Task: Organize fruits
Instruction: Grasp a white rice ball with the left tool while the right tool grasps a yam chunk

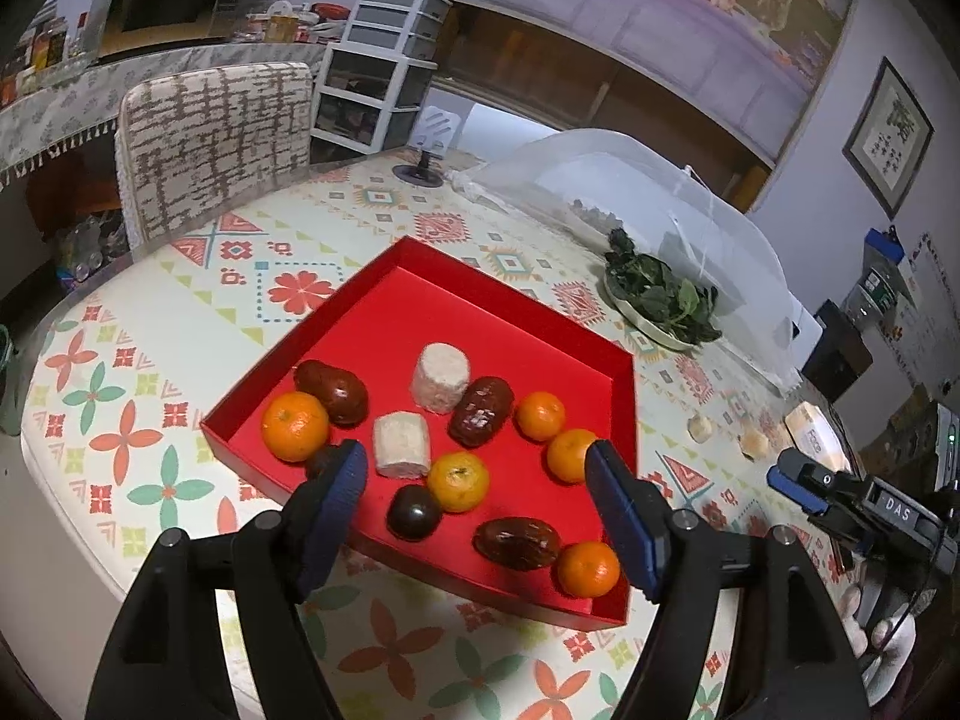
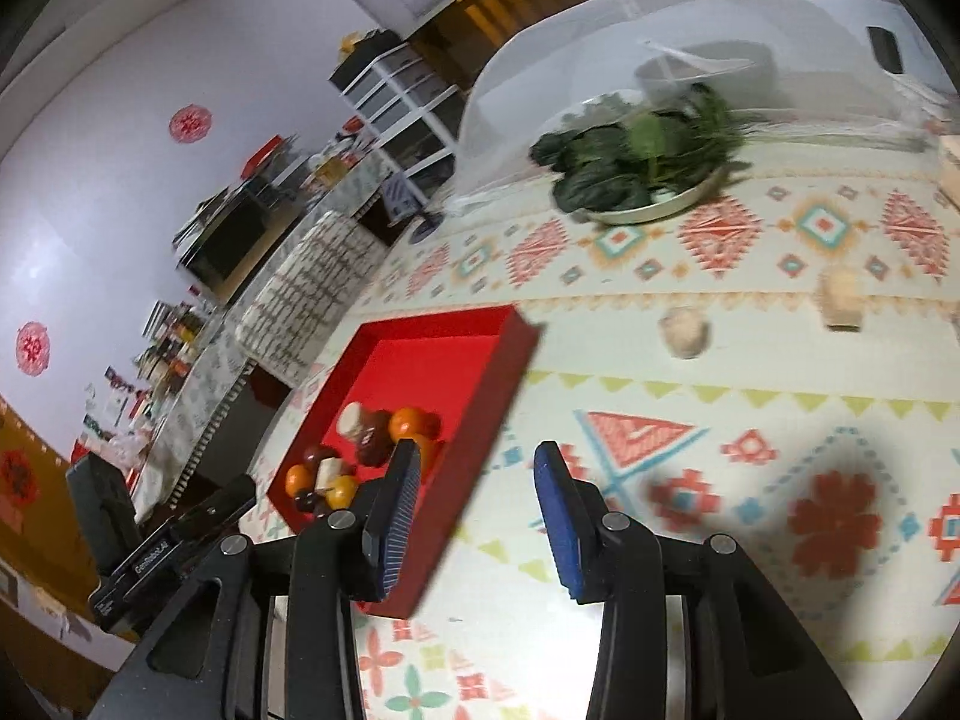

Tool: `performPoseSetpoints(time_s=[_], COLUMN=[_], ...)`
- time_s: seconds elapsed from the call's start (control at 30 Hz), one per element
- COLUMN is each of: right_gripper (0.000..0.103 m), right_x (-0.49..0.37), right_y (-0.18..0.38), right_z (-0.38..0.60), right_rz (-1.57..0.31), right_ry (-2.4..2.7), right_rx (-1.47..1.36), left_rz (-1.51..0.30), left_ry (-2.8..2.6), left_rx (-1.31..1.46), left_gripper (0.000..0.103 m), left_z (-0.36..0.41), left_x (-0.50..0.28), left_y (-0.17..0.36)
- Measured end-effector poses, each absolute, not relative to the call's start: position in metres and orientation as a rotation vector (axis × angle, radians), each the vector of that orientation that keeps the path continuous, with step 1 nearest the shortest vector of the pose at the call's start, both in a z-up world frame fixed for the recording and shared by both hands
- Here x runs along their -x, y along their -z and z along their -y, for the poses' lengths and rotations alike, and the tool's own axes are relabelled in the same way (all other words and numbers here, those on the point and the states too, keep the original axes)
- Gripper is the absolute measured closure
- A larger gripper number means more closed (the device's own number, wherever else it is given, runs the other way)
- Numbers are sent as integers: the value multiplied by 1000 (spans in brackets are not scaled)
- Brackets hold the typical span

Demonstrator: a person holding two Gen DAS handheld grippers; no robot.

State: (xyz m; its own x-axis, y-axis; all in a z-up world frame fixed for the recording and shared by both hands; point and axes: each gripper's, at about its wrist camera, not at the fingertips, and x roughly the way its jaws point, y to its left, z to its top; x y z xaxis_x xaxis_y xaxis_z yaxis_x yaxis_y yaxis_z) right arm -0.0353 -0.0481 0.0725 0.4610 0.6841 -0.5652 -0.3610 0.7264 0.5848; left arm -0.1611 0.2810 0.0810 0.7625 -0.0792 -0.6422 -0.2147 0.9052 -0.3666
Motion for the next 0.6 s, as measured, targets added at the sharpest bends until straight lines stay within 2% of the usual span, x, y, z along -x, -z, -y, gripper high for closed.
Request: performPoseSetpoints(time_s=[0.4,0.6], right_gripper=[60,60], right_x=[23,-18], right_y=[-109,-78], right_z=[161,172], right_rz=[-768,-848], right_ry=[-405,-321], right_rx=[-357,-308], left_rz=[-717,-748], left_ry=[189,277], left_rx=[393,284], left_gripper=[29,24], left_z=[-205,-133], left_x=[118,59], left_y=[-126,-141])
